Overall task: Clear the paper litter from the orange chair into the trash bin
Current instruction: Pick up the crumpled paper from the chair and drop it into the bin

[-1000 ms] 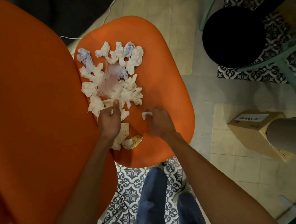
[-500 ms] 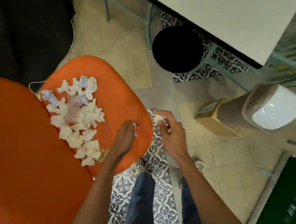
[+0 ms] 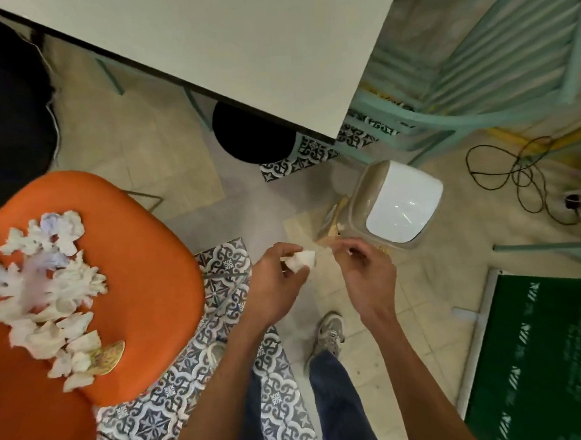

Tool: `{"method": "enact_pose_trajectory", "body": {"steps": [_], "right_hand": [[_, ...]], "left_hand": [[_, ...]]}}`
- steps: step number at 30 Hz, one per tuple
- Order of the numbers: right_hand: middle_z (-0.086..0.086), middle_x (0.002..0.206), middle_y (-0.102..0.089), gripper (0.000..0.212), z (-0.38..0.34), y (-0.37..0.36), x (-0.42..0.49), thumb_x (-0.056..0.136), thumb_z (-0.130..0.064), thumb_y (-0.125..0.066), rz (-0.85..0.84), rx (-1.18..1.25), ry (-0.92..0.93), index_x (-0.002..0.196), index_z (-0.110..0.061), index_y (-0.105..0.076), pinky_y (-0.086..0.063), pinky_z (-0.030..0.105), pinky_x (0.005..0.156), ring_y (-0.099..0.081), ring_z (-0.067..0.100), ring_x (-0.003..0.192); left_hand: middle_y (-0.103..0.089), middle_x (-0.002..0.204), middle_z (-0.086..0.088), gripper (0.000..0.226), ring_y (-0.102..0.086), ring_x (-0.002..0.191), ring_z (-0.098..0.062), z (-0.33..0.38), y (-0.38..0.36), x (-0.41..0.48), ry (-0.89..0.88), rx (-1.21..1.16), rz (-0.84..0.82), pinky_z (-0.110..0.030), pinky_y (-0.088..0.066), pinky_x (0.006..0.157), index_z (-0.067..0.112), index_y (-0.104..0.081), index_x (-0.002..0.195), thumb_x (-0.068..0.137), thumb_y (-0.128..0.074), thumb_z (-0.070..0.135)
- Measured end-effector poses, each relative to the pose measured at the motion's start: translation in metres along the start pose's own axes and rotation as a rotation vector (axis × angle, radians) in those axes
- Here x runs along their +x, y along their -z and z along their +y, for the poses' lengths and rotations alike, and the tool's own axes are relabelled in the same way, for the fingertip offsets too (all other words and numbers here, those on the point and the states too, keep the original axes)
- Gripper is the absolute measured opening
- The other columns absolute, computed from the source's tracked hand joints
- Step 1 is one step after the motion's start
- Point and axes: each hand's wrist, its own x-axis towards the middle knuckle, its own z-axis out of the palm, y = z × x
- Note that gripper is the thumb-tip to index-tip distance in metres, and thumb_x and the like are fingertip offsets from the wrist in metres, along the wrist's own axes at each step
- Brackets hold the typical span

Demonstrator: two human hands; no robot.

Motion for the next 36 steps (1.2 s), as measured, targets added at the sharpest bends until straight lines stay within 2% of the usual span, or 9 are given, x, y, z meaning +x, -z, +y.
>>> {"method": "enact_pose_trajectory", "body": {"steps": [3,5,11,17,20,23,26,30,36], "right_hand": [[-0.015,0.110,-0.078,0.013,0.020,0.044,0.029,0.097,-0.013,-0.077,0.085,-0.083,0.013,0.102,-0.023,-0.085,-0.048,0.001,0.083,-0.070,-0.009,0.097],[-0.012,0.116,-0.076,0.017,0.036,0.067,0.048,0.097,-0.011,-0.076,0.124,-0.144,0.029,0.104,-0.024,-0.085,-0.049,0.002,0.086,-0.070,-0.009,0.100],[-0.009,0.115,-0.077,0.027,0.084,0.098,0.103,0.099,-0.016,-0.076,0.068,-0.300,0.091,0.123,-0.025,-0.069,-0.059,0.020,0.090,-0.075,0.005,0.094],[0.004,0.105,-0.068,0.021,0.121,0.086,0.133,0.100,-0.013,-0.072,0.006,-0.494,0.123,0.110,-0.022,-0.055,-0.062,0.046,0.078,-0.071,0.026,0.087],[0.011,0.121,-0.067,0.025,0.126,0.078,0.144,0.097,0.000,-0.066,-0.050,-0.517,0.113,0.118,-0.013,-0.061,-0.060,0.050,0.089,-0.068,0.033,0.104],[0.011,0.144,-0.060,0.040,0.122,0.075,0.151,0.094,0.008,-0.062,-0.077,-0.531,0.132,0.131,-0.007,-0.063,-0.056,0.048,0.102,-0.063,0.032,0.126],[0.008,0.149,-0.058,0.049,0.117,0.079,0.153,0.097,0.007,-0.062,-0.077,-0.484,0.129,0.142,-0.013,-0.061,-0.055,0.042,0.106,-0.061,0.027,0.129],[0.004,0.148,-0.059,0.053,0.110,0.087,0.151,0.096,0.008,-0.062,-0.080,-0.516,0.116,0.143,-0.016,-0.060,-0.057,0.042,0.101,-0.061,0.027,0.127],[0.004,0.148,-0.059,0.063,0.111,0.089,0.149,0.094,0.009,-0.063,-0.097,-0.553,0.107,0.149,-0.021,-0.055,-0.057,0.038,0.096,-0.063,0.027,0.125]], "left_hand": [[-0.065,0.113,0.003,0.034,-0.070,0.086,-0.002,0.027,-0.047,0.020,-0.049,0.021,0.015,-0.013,-0.057,0.080,0.023,-0.076,0.119,0.087,-0.084,0.015],[-0.060,0.119,-0.003,0.035,-0.069,0.088,-0.006,0.039,-0.075,0.036,-0.062,0.053,0.014,-0.006,-0.053,0.081,0.024,-0.076,0.122,0.089,-0.083,0.015],[-0.055,0.121,-0.001,0.037,-0.068,0.093,-0.014,0.051,-0.144,0.085,-0.173,0.148,0.034,-0.032,-0.061,0.092,0.022,-0.073,0.127,0.091,-0.078,0.015],[-0.054,0.122,-0.003,0.038,-0.071,0.086,-0.023,0.040,-0.173,0.109,-0.222,0.289,0.023,-0.041,-0.062,0.086,0.028,-0.070,0.126,0.090,-0.076,0.019],[-0.054,0.121,-0.004,0.038,-0.071,0.081,-0.022,0.030,-0.178,0.113,-0.213,0.296,0.031,-0.041,-0.063,0.083,0.028,-0.070,0.127,0.091,-0.076,0.019],[-0.055,0.122,-0.006,0.039,-0.070,0.079,-0.024,0.030,-0.183,0.111,-0.241,0.344,0.021,-0.043,-0.063,0.080,0.026,-0.066,0.131,0.093,-0.075,0.023],[-0.055,0.126,-0.009,0.041,-0.069,0.078,-0.032,0.044,-0.195,0.110,-0.308,0.486,0.007,-0.046,-0.061,0.069,0.024,-0.054,0.137,0.098,-0.068,0.027],[-0.055,0.122,-0.010,0.038,-0.069,0.075,-0.038,0.057,-0.212,0.117,-0.379,0.680,0.042,-0.046,-0.056,0.055,0.017,-0.047,0.127,0.096,-0.070,0.014],[-0.058,0.135,-0.008,0.042,-0.068,0.108,-0.036,0.059,-0.221,0.131,-0.330,0.818,-0.076,-0.049,-0.060,0.079,0.012,-0.056,0.133,0.093,-0.064,0.000]]}}
